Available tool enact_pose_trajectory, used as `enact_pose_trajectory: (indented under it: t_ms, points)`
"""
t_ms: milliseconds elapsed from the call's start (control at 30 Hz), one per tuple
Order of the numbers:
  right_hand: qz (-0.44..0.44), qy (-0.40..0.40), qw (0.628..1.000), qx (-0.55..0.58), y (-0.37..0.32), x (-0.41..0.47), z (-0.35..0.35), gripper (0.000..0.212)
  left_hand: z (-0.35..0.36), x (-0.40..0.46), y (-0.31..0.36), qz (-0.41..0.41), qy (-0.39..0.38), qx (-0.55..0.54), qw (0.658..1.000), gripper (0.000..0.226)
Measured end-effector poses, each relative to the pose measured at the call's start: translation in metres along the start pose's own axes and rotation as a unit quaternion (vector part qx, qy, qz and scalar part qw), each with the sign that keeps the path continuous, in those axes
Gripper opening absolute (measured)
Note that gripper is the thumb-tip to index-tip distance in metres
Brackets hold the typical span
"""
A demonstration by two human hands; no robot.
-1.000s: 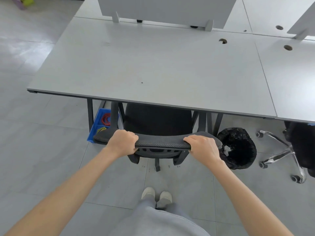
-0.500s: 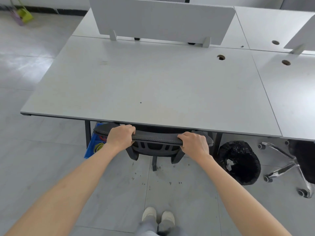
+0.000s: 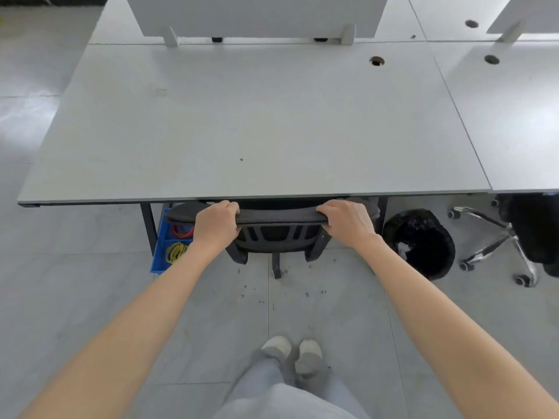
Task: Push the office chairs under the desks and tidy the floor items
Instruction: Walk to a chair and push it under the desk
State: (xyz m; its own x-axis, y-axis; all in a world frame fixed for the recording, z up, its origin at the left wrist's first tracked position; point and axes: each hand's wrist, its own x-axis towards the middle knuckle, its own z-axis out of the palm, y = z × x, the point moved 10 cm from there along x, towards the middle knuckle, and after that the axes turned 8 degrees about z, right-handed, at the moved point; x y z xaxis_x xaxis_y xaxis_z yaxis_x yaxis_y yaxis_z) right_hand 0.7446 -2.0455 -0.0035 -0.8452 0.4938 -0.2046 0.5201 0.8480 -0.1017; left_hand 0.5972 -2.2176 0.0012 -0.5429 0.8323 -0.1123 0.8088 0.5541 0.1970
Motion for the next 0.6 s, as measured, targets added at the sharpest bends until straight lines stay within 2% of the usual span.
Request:
enact_pose_trajectory:
  t_ms: [133,200,300,367,433,500,600]
  points:
    - [0.015,0.078,0.993,0.089,-0.01,-0.027,-0.014,0.036,-0.005,-0.016,0.02,0.06,0.002,-0.022,0.998,0.037]
    - [0.032,0.115,0.979,0.163,-0.011,-0.058,-0.017,0.044,-0.013,-0.035,0.032,0.084,0.034,-0.096,0.991,0.043]
    - [0.116,0.12,0.946,0.279,0.008,-0.115,-0.003,0.048,-0.027,-0.069,0.047,0.083,0.113,-0.231,0.963,0.037]
    - [0.193,0.101,0.906,0.363,0.026,-0.157,0.019,0.048,-0.023,-0.088,0.052,0.051,0.139,-0.308,0.94,0.031]
    - [0.281,0.096,0.848,0.438,0.048,-0.211,0.051,0.046,0.01,-0.1,0.074,0.024,0.07,-0.393,0.917,0.029]
    - [0.366,0.107,0.782,0.494,0.066,-0.271,0.083,0.043,0.059,-0.115,0.112,0.013,-0.057,-0.464,0.884,0.027]
    - [0.483,0.126,0.656,0.566,0.076,-0.366,0.126,0.037,0.11,-0.145,0.179,0.056,-0.214,-0.477,0.85,0.027]
